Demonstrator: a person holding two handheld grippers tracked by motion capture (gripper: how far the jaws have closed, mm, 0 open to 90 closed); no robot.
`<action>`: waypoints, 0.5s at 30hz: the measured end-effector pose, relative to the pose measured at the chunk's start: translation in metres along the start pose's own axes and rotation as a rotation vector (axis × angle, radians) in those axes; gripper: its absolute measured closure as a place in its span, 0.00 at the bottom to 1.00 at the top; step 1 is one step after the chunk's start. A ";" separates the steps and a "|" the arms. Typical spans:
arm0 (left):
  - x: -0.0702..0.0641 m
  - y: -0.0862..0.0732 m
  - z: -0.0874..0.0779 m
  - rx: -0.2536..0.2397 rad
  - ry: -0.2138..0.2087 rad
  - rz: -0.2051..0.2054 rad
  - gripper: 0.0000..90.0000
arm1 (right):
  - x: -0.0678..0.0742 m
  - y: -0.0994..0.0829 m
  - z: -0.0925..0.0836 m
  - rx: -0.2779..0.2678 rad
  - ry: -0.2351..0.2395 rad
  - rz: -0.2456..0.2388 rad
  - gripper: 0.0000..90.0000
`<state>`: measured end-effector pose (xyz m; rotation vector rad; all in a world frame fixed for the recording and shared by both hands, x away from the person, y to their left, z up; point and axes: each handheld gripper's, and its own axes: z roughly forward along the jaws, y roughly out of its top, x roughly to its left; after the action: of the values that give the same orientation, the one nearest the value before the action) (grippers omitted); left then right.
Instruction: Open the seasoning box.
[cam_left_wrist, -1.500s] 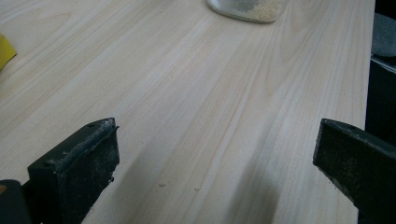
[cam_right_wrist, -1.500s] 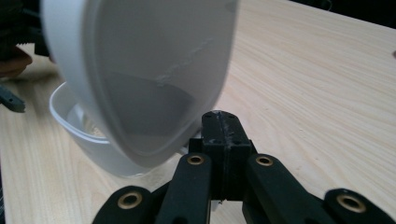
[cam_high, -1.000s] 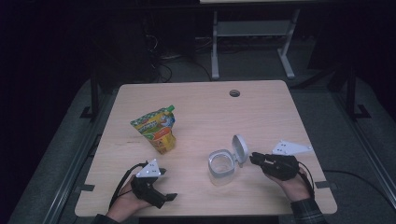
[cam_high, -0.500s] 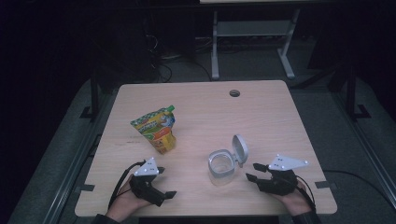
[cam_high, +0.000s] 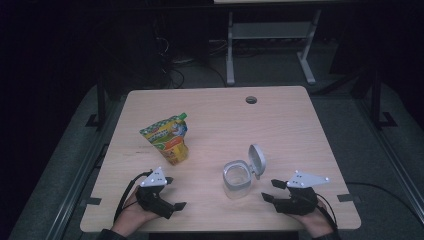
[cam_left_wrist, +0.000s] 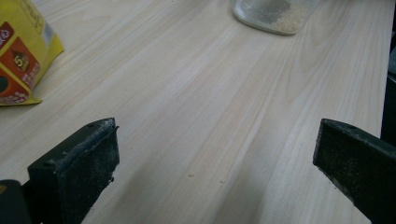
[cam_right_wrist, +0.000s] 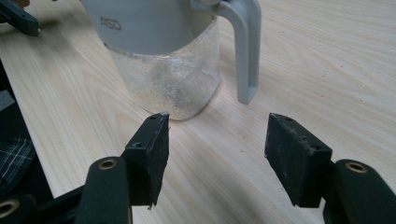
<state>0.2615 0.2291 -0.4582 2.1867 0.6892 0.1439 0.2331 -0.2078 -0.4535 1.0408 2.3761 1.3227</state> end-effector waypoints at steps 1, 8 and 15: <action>0.000 0.000 0.000 0.000 0.000 -0.002 0.00 | 0.000 0.000 0.000 -0.001 0.001 0.002 0.44; 0.001 0.000 -0.005 -0.004 0.010 -0.003 0.00 | -0.001 0.000 -0.001 -0.002 -0.006 -0.004 0.44; 0.009 -0.001 -0.014 -0.013 0.032 -0.015 0.00 | 0.001 0.001 0.000 0.004 -0.008 -0.014 0.44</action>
<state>0.2640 0.2434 -0.4504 2.1705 0.7209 0.1755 0.2327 -0.2073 -0.4527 1.0268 2.3768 1.3078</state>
